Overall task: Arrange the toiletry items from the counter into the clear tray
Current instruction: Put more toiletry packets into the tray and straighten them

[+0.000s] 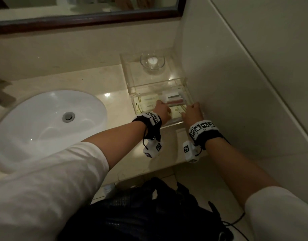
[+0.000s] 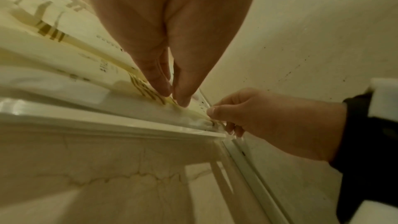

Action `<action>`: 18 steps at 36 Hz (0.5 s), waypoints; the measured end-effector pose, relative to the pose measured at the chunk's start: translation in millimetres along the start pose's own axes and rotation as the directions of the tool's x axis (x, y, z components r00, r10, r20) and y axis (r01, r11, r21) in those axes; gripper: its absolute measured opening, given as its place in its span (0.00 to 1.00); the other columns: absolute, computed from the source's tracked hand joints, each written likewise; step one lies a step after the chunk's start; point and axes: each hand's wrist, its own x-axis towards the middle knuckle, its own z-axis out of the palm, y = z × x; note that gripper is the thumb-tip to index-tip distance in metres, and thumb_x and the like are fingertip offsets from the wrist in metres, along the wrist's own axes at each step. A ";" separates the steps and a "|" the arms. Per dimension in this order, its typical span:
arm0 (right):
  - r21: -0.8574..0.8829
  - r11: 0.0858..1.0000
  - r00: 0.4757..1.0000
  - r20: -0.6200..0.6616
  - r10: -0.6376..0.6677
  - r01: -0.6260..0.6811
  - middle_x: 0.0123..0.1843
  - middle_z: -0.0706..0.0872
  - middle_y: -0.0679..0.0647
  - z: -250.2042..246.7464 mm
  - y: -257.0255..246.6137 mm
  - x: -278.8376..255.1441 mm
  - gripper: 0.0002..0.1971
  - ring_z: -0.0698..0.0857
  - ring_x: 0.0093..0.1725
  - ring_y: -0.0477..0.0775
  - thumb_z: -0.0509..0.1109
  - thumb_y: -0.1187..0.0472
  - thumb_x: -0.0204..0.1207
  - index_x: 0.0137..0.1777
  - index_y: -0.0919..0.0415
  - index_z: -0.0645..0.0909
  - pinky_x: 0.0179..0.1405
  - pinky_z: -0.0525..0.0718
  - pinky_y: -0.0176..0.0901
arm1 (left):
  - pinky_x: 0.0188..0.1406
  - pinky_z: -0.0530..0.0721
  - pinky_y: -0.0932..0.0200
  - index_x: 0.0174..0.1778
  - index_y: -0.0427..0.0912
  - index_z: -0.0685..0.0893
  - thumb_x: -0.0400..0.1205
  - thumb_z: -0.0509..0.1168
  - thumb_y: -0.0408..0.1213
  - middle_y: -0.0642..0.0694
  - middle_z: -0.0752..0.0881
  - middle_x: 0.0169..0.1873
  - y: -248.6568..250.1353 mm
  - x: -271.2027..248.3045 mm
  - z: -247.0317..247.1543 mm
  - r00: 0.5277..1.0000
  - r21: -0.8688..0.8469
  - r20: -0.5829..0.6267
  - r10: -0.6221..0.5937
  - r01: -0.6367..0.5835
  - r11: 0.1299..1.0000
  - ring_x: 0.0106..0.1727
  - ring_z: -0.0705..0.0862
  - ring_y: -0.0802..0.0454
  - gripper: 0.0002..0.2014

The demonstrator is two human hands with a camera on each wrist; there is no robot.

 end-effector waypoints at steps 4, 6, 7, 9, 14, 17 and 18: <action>-0.118 0.991 0.996 -0.068 -0.064 0.055 0.69 0.66 0.62 2.1 0.4 -2.2 0.18 0.70 0.67 0.63 0.63 0.58 0.81 0.63 0.72 0.77 0.69 0.73 0.51 | 0.64 0.75 0.59 0.63 0.36 0.83 0.78 0.69 0.33 0.38 0.69 0.69 1.1 2.3 1.7 1.000 -0.003 -0.011 0.020 -0.020 1.000 0.63 0.78 0.43 0.16; -0.166 0.982 0.992 -0.079 -0.101 0.087 0.68 0.69 0.62 4.5 -0.2 -2.2 0.15 0.68 0.68 0.63 0.62 0.61 0.81 0.62 0.70 0.78 0.67 0.71 0.50 | 0.62 0.74 0.58 0.63 0.38 0.82 0.78 0.69 0.34 0.37 0.72 0.67 2.0 3.0 1.8 1.000 0.010 -0.005 0.017 -0.017 1.000 0.63 0.78 0.42 0.17; -0.176 0.979 0.990 -0.076 -0.117 0.102 0.68 0.70 0.62 5.7 -0.6 -2.2 0.14 0.68 0.68 0.63 0.62 0.62 0.81 0.62 0.68 0.79 0.67 0.69 0.49 | 0.62 0.74 0.57 0.64 0.38 0.81 0.79 0.68 0.34 0.37 0.73 0.67 2.7 3.1 1.9 1.000 0.015 -0.002 0.013 -0.013 1.000 0.64 0.77 0.41 0.17; -0.189 0.976 0.990 -0.067 -0.126 0.111 0.69 0.72 0.62 8.0 -1.4 -2.3 0.14 0.68 0.69 0.63 0.61 0.63 0.80 0.63 0.67 0.78 0.67 0.68 0.49 | 0.63 0.74 0.56 0.65 0.38 0.81 0.79 0.68 0.34 0.36 0.74 0.66 3.7 3.7 2.4 1.000 0.021 -0.002 0.008 -0.008 1.000 0.65 0.77 0.41 0.18; -0.202 0.975 0.995 -0.015 -0.098 0.093 0.73 0.71 0.63 10.6 -1.3 -3.0 0.18 0.66 0.72 0.64 0.58 0.64 0.82 0.71 0.66 0.71 0.70 0.67 0.51 | 0.64 0.74 0.54 0.67 0.38 0.79 0.79 0.67 0.34 0.36 0.73 0.67 5.6 2.5 3.9 1.000 0.048 0.005 0.016 -0.016 0.999 0.66 0.76 0.39 0.19; -0.216 0.972 0.995 -0.017 -0.098 0.093 0.73 0.70 0.64 11.4 -1.0 -5.9 0.19 0.66 0.73 0.65 0.57 0.64 0.82 0.72 0.66 0.69 0.70 0.67 0.51 | 0.64 0.74 0.53 0.67 0.38 0.78 0.80 0.66 0.33 0.36 0.73 0.67 5.5 1.4 5.1 1.000 0.056 -0.004 0.024 -0.024 0.998 0.66 0.76 0.39 0.19; -0.212 0.973 0.995 -0.017 -0.099 0.094 0.73 0.70 0.63 12.0 -0.9 -6.9 0.20 0.66 0.73 0.65 0.57 0.65 0.82 0.72 0.66 0.69 0.70 0.66 0.51 | 0.64 0.74 0.54 0.67 0.38 0.78 0.80 0.66 0.32 0.36 0.72 0.67 5.2 1.0 5.4 1.000 0.056 -0.003 0.028 -0.028 0.998 0.66 0.75 0.38 0.19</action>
